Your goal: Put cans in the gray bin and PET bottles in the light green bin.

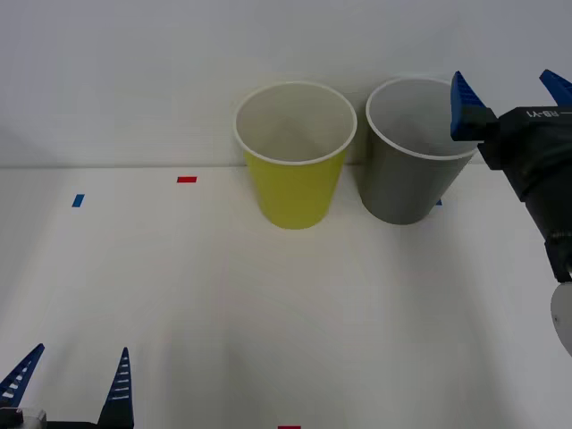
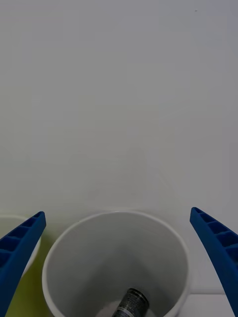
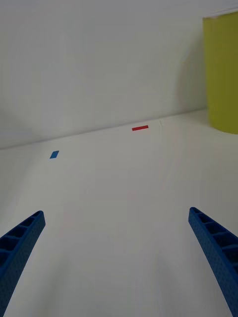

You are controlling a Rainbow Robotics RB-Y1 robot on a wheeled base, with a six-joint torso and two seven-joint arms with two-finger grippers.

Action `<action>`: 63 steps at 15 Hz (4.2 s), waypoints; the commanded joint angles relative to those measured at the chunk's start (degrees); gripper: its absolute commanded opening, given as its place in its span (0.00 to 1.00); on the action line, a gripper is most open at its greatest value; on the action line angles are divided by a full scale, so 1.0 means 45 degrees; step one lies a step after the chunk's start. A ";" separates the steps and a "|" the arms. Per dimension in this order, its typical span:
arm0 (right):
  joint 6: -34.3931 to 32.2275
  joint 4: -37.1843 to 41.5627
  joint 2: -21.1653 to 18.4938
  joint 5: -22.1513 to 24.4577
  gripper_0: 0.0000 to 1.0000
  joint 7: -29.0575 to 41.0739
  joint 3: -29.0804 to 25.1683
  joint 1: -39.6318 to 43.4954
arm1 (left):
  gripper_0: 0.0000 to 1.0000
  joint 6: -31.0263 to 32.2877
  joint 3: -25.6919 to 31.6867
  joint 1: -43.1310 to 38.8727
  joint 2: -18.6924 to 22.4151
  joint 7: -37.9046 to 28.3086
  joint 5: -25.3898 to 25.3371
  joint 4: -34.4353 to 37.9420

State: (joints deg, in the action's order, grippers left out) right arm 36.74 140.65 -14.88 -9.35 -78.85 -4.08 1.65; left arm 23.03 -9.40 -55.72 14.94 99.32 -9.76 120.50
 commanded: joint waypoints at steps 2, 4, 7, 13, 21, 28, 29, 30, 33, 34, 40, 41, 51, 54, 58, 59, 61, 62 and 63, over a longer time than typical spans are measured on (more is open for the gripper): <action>-0.3828 0.0074 -0.0132 0.0301 1.00 -0.0036 0.0672 0.2992 | 1.00 0.0000 0.0000 0.0000 0.0000 0.0000 0.0000 0.0000; -0.5136 -0.0004 -0.0249 0.0379 1.00 -0.0016 0.0809 0.3989 | 1.00 0.0000 0.0000 0.0000 0.0000 0.0000 0.0000 0.0000; -0.7968 -0.0590 -0.0522 0.0360 1.00 0.0043 0.0985 0.5453 | 1.00 0.0000 0.0000 0.0000 0.0000 0.0000 0.0000 0.0000; -1.2832 -0.2290 -0.1011 0.0340 1.00 0.0023 0.0946 0.8090 | 1.00 0.0000 0.0000 0.0000 0.0000 0.0000 0.0000 0.0000; -1.4843 -0.3403 -0.1714 -0.0734 1.00 0.0277 0.0731 1.1430 | 1.00 0.0000 0.0000 0.0000 0.0000 0.0000 0.0000 0.0000; -1.3965 -0.3403 -0.2085 -0.0675 1.00 0.0277 0.1864 1.3324 | 1.00 0.0000 0.0000 0.0000 0.0000 0.0000 0.0000 0.0000; -1.3925 -0.3403 -0.2143 -0.0636 1.00 0.0238 0.2059 1.3422 | 1.00 0.0000 0.0000 0.0000 0.0000 0.0000 0.0000 0.0000; -1.3945 -0.3403 -0.2222 -0.0597 1.00 0.0218 0.2293 1.3500 | 1.00 0.0000 0.0000 0.0000 0.0000 0.0000 0.0000 0.0000; -1.4140 -0.3501 -0.2222 -0.0421 1.00 0.0023 0.2567 1.3617 | 1.00 0.0000 0.0000 0.0000 0.0000 0.0000 0.0000 0.0000; -1.4922 -0.4126 -0.2222 -0.0304 1.00 -0.0055 0.2704 1.3422 | 1.00 0.0000 0.0000 0.0000 0.0000 0.0000 0.0000 0.0000; -1.6484 -0.5200 -0.2573 0.0106 1.00 -0.0348 0.2801 1.3110 | 1.00 0.0000 0.0000 0.0000 0.0000 0.0000 0.0000 0.0000; -1.6523 -0.5200 -0.2593 0.0106 1.00 -0.0348 0.2801 1.3129 | 1.00 0.0000 0.0000 0.0000 0.0000 0.0000 0.0000 0.0000; -1.6562 -0.5200 -0.2593 0.0106 1.00 -0.0348 0.2801 1.3149 | 1.00 0.0000 0.0000 0.0000 0.0000 0.0000 0.0000 0.0000; -1.6562 -0.5200 -0.2593 0.0106 1.00 -0.0348 0.2801 1.3149 | 1.00 0.0000 0.0000 0.0000 0.0000 0.0000 0.0000 0.0000; -1.6562 -0.5200 -0.2593 0.0106 1.00 -0.0348 0.2801 1.3149 | 1.00 0.0000 0.0000 0.0000 0.0000 0.0000 0.0000 0.0000; -1.6562 -0.5200 -0.2593 0.0106 1.00 -0.0348 0.2801 1.3149 | 1.00 0.0000 0.0000 0.0000 0.0000 0.0000 0.0000 0.0000; -1.6562 -0.5200 -0.2593 0.0106 1.00 -0.0348 0.2801 1.3149 | 1.00 0.0000 0.0000 0.0000 0.0000 0.0000 0.0000 0.0000; -1.6562 -0.5200 -0.2593 0.0106 1.00 -0.0348 0.2801 1.3149 | 1.00 0.0000 0.0000 0.0000 0.0000 0.0000 0.0000 0.0000; -1.6562 -0.5200 -0.2593 0.0106 1.00 -0.0348 0.2801 1.3149 | 1.00 0.0000 0.0000 0.0000 0.0000 0.0000 0.0000 0.0000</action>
State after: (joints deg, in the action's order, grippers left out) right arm -37.79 117.24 -26.55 -8.88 -80.42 8.53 60.82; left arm 23.03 -9.40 -55.72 14.94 99.32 -9.76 120.50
